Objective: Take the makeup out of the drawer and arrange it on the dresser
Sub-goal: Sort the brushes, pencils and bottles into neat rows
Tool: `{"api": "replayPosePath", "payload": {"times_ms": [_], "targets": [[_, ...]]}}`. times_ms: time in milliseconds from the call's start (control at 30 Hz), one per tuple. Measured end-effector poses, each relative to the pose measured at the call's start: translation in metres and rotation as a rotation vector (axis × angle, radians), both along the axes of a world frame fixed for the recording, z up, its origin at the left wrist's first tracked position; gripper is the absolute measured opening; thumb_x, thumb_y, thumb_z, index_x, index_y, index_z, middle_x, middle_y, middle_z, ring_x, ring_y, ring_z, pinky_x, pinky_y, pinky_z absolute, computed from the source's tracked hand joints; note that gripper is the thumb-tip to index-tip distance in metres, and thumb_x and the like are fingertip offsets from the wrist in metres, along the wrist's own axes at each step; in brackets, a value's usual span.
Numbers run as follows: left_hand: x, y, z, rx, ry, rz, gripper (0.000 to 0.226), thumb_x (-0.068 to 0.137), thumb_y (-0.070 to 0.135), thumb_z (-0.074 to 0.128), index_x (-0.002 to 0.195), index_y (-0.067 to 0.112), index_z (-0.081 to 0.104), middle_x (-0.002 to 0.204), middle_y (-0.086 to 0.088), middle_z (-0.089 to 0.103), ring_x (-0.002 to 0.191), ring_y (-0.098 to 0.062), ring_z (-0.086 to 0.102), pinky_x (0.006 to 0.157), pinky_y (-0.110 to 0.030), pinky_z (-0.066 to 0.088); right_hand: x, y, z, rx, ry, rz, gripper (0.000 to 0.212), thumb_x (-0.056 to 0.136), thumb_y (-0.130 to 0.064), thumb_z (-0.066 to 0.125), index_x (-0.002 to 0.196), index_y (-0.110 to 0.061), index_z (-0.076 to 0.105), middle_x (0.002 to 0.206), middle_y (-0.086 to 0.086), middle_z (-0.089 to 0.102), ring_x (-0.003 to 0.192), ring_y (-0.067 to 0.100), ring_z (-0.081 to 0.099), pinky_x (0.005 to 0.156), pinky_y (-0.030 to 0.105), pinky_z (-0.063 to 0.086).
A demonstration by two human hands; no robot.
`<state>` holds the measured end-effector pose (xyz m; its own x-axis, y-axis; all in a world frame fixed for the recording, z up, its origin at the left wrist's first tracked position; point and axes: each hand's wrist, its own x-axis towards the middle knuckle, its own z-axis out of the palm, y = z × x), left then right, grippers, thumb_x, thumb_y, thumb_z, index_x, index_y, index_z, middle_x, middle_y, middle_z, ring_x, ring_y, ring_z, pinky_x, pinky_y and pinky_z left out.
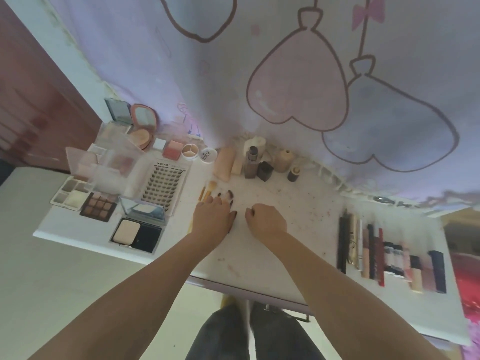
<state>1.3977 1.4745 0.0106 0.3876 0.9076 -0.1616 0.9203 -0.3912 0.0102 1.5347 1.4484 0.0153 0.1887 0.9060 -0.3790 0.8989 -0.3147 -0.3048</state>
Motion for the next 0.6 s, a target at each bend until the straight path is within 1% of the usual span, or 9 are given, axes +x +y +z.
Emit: {"api": "replayPosePath", "payload": {"times_ms": [67,133,167,233,333,467,600], "targets": [[0.02,-0.006,0.007,-0.008,-0.037,-0.04,0.038,0.097,0.039,0.036,0.107,0.013,0.062,0.109,-0.005,0.06,0.106,-0.025,0.051,0.08,-0.033,0.038,0.035,-0.006,0.01,0.005,0.001,-0.06,0.033,0.099,-0.034,0.033,0.079,-0.014,0.051,0.083,0.007,0.059,0.079,0.025,0.055,0.064,0.029,0.039],[0.051,-0.014,0.014,-0.042,-0.103,-0.083,0.036,0.098,0.038,0.037,0.104,0.013,0.062,0.105,-0.005,0.06,0.102,-0.025,0.052,0.079,-0.034,0.039,0.078,-0.013,0.02,-0.004,-0.001,-0.14,0.033,0.098,-0.032,0.036,0.072,-0.014,0.047,0.072,0.002,0.051,0.075,0.024,0.052,0.065,0.028,0.04],[0.069,-0.02,0.016,-0.067,-0.135,-0.111,0.035,0.098,0.038,0.036,0.103,0.014,0.061,0.102,-0.005,0.06,0.099,-0.025,0.052,0.077,-0.034,0.038,0.101,-0.018,0.024,-0.017,-0.011,-0.176,0.032,0.097,-0.03,0.037,0.073,-0.013,0.049,0.072,0.001,0.05,0.077,0.024,0.053,0.068,0.028,0.041],[0.109,-0.034,0.016,-0.125,-0.193,-0.177,0.034,0.099,0.036,0.035,0.105,0.013,0.059,0.102,-0.006,0.059,0.096,-0.025,0.051,0.077,-0.035,0.038,0.143,-0.028,0.03,-0.054,-0.023,-0.236,0.025,0.096,-0.027,0.04,0.083,-0.012,0.056,0.081,0.003,0.055,0.084,0.025,0.056,0.073,0.028,0.04],[0.166,-0.062,0.01,-0.244,-0.222,-0.222,0.031,0.099,0.033,0.035,0.111,0.012,0.054,0.109,-0.008,0.058,0.101,-0.027,0.05,0.083,-0.037,0.039,0.185,-0.039,0.034,-0.114,0.023,-0.261,0.017,0.093,-0.022,0.044,0.087,-0.014,0.057,0.092,0.007,0.063,0.085,0.022,0.056,0.074,0.027,0.04],[0.214,-0.088,0.001,-0.342,-0.146,-0.17,0.03,0.098,0.031,0.037,0.118,0.011,0.047,0.12,-0.011,0.053,0.112,-0.029,0.046,0.092,-0.04,0.036,0.206,-0.049,0.028,-0.157,0.025,-0.166,0.015,0.093,-0.023,0.044,0.086,-0.018,0.056,0.099,0.007,0.063,0.087,0.02,0.052,0.076,0.026,0.039],[0.227,-0.094,-0.007,-0.334,-0.091,-0.068,0.032,0.098,0.033,0.038,0.121,0.013,0.046,0.122,-0.009,0.052,0.114,-0.027,0.045,0.092,-0.038,0.035,0.207,-0.046,0.02,-0.157,0.006,-0.151,0.014,0.09,-0.018,0.045,0.089,-0.014,0.059,0.096,0.008,0.063,0.088,0.023,0.058,0.072,0.028,0.043]]}}
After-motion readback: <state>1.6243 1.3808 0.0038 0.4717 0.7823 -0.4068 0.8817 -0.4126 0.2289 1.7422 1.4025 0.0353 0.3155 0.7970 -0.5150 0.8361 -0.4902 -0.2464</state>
